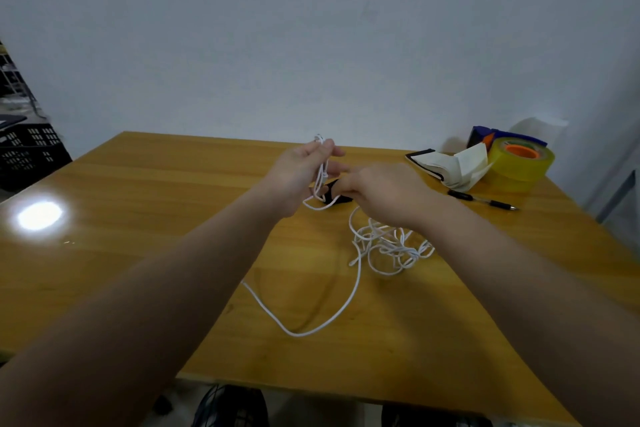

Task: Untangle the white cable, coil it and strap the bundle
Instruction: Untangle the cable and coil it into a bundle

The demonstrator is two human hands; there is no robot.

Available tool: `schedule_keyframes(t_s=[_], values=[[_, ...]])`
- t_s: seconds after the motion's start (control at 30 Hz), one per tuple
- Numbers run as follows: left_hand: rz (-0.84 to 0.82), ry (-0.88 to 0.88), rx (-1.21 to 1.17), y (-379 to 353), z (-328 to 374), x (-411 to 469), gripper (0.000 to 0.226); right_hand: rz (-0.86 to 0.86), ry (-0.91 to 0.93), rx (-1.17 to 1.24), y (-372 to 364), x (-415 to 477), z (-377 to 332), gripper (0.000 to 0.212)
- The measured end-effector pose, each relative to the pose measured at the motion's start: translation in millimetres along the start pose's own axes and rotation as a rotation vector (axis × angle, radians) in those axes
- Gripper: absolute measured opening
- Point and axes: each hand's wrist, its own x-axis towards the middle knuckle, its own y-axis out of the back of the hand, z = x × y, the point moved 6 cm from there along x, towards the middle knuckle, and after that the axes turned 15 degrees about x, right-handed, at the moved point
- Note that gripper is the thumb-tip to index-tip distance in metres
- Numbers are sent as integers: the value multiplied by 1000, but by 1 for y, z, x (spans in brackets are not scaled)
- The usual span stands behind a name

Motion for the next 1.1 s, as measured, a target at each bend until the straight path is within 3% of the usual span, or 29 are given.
schedule_keyframes(t_s=[0.23, 0.37, 0.43, 0.57, 0.63, 0.73, 0.87, 0.93, 1.03, 1.1], values=[[-79, -33, 167, -14, 0, -5, 29, 152, 5, 157, 19, -1, -3, 6], [-234, -9, 277, -24, 0, -13, 37, 220, -105, 282, 27, -6, 10, 33], [-246, 25, 253, -24, -1, -14, 38, 198, -144, 335, 25, -7, 17, 34], [-197, 41, 180, -9, 3, -14, 38, 21, -180, 221, 6, -13, 34, 25], [-210, 39, 100, 1, 5, -15, 34, 43, -215, 447, 0, -20, 42, 17], [-136, 38, -5, 16, 2, -16, 31, 297, -284, 1085, 3, -33, 50, 8], [41, 46, -82, 27, -14, -20, 36, 539, -232, 1796, 5, -38, 46, 18], [103, 75, -88, 28, -27, -25, 39, 580, -231, 1996, 4, -41, 43, 23], [184, 136, -278, 36, -42, -31, 43, 477, -270, 1820, -2, -53, 44, 24], [202, 136, -523, 46, -44, -37, 46, 363, -368, 1457, -14, -67, 53, 23]])
